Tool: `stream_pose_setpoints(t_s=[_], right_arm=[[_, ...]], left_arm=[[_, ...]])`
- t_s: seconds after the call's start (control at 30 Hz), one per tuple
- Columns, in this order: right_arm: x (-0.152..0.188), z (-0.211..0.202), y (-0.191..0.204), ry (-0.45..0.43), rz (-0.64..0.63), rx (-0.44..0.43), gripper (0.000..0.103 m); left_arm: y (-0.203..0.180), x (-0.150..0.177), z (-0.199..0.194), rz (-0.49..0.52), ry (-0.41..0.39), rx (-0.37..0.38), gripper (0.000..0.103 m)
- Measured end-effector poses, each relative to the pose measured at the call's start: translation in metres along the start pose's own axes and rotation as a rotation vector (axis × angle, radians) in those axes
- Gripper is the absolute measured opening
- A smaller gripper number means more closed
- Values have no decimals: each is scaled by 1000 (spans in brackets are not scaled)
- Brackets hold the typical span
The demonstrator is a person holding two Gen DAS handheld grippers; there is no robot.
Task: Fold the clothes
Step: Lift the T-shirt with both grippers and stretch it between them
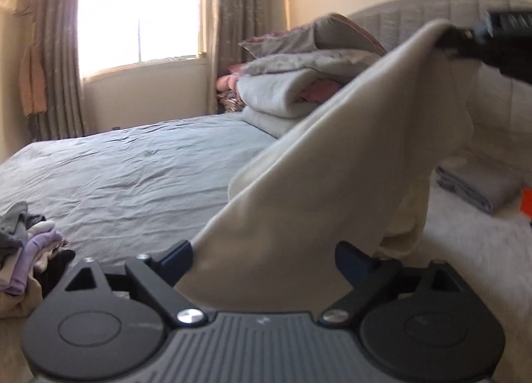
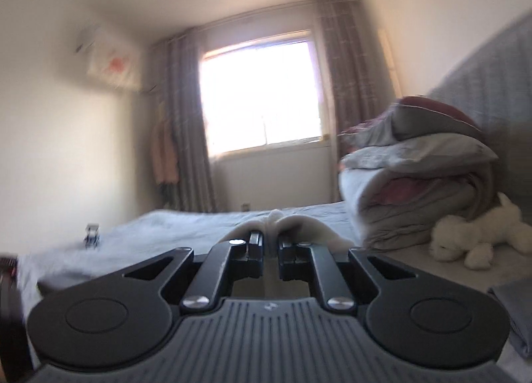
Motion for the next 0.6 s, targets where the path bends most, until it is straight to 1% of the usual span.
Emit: stream_pose_setpoints(t_s=[0.07,0.13,0.17,0.2,0.23,0.27,0.3,0.37,0.47,0.53,0.6], right_arm=[[-1,0,-12,-3,27,27,11],[11,11,-18,47,24,68,11],[14,14,-22,57,30,82,11],[18,16,-25,67,37,95,11],[21,18,-28,76,43,108,11],[24,21,-32,86,49,122,11],[28,22,-35,105,51,133,12],[41,23,-38,172,39,156,13],[62,30,-47,269,10,208,15],[67,30,-50,293,25,215,16],[71,27,-52,312,40,214,19]], left_arm=[[-6,4,5,26,21,6,95],[-7,7,10,56,41,-5,93],[-7,9,13,72,53,-11,80],[-6,11,15,88,65,-18,55],[-4,12,17,91,88,-18,43],[0,13,17,72,102,-8,26],[4,13,17,49,113,4,15],[9,13,15,33,116,9,8],[14,6,11,20,83,3,7],[18,0,8,3,60,-3,6],[29,-10,3,-42,23,-20,5]])
Point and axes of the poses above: each gripper's, at about its wrist camera, not at the fingertips, and z roughly the way its jaws point, y to its left, x to its underside, the point moved 7 cm from there along z, roughly the way its jaws point, and after that the axes turned 1 degree about -y, right-handed, at the moved point
